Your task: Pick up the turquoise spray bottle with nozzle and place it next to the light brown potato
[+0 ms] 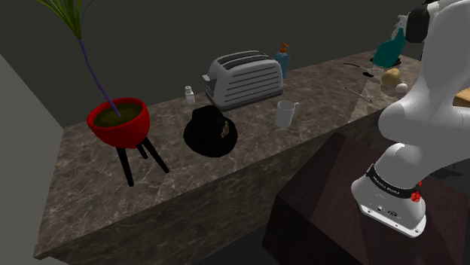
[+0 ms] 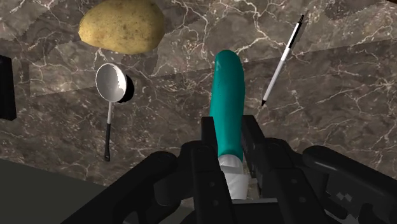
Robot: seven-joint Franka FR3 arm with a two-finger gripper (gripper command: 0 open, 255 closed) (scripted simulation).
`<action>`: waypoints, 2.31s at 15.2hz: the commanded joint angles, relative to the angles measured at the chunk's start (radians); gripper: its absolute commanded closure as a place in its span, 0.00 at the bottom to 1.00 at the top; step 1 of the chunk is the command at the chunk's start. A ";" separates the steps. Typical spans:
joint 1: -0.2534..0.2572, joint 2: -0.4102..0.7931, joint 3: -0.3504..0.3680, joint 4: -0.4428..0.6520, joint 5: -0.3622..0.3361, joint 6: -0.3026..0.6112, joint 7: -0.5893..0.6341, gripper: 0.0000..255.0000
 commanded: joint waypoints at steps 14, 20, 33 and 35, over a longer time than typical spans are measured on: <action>0.122 -0.087 -0.024 -0.382 -0.025 0.270 -0.055 1.00; 0.142 -0.087 -0.022 -0.467 -0.019 0.349 -0.070 1.00; 0.151 -0.080 -0.017 -0.522 -0.011 0.407 -0.082 1.00; 0.151 -0.080 -0.017 -0.522 -0.011 0.407 -0.082 0.00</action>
